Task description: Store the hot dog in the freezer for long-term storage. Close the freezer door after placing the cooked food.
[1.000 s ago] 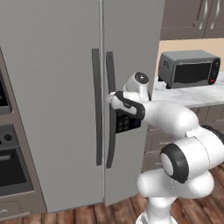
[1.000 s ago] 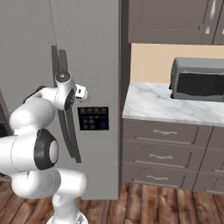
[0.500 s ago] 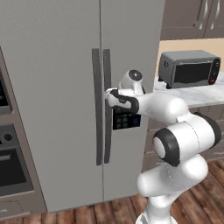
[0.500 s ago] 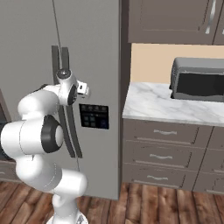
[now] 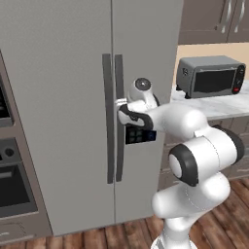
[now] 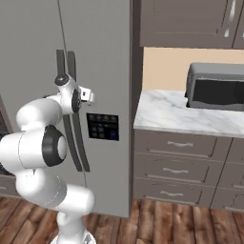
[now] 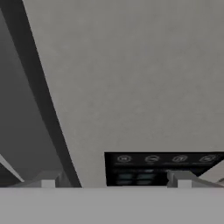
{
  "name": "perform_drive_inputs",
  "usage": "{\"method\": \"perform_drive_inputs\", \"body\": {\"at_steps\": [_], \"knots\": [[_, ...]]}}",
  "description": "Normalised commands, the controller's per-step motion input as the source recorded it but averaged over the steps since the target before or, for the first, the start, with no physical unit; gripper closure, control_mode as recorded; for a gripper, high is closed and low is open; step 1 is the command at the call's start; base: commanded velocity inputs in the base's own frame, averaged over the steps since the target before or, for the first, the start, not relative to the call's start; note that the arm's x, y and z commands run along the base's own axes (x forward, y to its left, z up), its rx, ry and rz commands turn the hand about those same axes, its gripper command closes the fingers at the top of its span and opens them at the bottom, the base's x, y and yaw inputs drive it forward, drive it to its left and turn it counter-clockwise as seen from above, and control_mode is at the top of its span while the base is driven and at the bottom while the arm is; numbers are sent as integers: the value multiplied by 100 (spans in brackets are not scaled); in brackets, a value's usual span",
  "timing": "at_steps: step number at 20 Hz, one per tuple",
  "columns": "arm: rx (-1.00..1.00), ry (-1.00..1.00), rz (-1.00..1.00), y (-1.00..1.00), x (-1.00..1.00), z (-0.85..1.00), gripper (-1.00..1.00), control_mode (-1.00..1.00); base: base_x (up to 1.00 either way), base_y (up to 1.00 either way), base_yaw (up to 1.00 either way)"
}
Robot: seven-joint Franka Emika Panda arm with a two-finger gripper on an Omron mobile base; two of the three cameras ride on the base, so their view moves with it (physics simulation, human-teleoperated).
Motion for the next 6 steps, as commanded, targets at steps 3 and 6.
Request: {"method": "perform_drive_inputs", "body": {"at_steps": [3, 6], "knots": [[0, 3, -12, 0, 45, 0, -100, -100, 0, 0, 0], [0, 3, -12, 0, 45, 0, -100, -100, 0, 0, 0]]}}
